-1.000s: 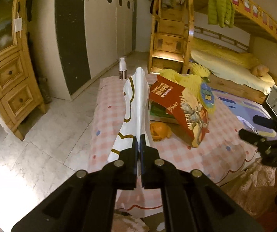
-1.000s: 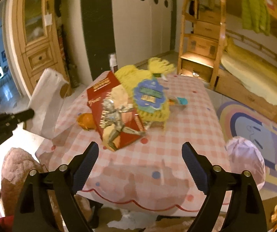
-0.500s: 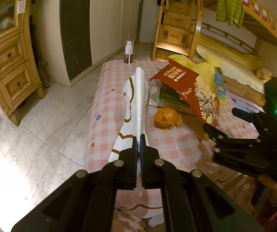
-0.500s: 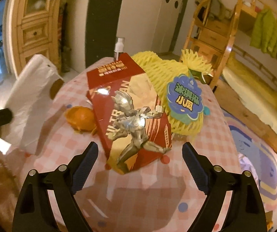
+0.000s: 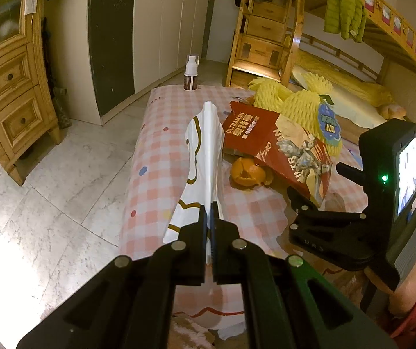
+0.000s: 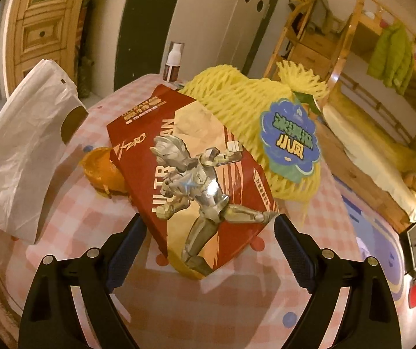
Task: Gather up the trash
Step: 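Grasp the white paper sheet with the right tool while the left tool holds the bag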
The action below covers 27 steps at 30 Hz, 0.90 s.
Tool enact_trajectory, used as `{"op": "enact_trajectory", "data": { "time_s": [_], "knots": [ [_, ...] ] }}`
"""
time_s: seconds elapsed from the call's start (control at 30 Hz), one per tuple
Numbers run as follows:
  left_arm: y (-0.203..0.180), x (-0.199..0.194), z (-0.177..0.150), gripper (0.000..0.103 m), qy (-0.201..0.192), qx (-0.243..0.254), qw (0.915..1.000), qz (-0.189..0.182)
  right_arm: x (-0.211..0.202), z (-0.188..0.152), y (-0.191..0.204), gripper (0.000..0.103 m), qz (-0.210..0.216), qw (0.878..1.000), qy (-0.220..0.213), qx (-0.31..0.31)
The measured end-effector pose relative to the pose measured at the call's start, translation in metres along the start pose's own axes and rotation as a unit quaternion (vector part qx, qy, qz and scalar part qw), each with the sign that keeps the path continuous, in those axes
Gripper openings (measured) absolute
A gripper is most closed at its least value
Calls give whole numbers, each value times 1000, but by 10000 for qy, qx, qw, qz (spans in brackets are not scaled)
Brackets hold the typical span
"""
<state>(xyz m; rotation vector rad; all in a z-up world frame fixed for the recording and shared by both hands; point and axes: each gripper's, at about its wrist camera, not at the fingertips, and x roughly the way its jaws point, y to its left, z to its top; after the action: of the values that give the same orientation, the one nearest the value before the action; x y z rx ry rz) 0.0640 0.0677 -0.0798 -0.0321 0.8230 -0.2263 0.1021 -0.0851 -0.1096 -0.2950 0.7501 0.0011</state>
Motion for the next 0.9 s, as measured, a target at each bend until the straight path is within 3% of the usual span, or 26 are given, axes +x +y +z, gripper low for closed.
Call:
{"op": "enact_trajectory", "data": {
  "time_s": [0.1,0.3,0.47,0.73,0.83,0.9],
  "knots": [
    [-1,-1,0,0,-8,2,10000,9,-4,-1,-4,88,176,9998,-14,11],
    [-1,0,0,0,8,-4,10000,29,-8,-2,-10,88,138,9998,-100,-84],
    [0,0,1,0,11,-35,10000,47,-10,-3,8,86,8,9986,-195,-483],
    [6,-12,4,0,-173,-84,9997,177,-33,2,-4,24,272,9989,-354,-168],
    [7,-16,5,0,-262,-106,9994,221,-44,5,-16,11,500,9980,-384,49],
    [5,-18,6,0,-290,-99,9993,229,-53,6,-25,9,637,9968,-434,201]
  ]
}}
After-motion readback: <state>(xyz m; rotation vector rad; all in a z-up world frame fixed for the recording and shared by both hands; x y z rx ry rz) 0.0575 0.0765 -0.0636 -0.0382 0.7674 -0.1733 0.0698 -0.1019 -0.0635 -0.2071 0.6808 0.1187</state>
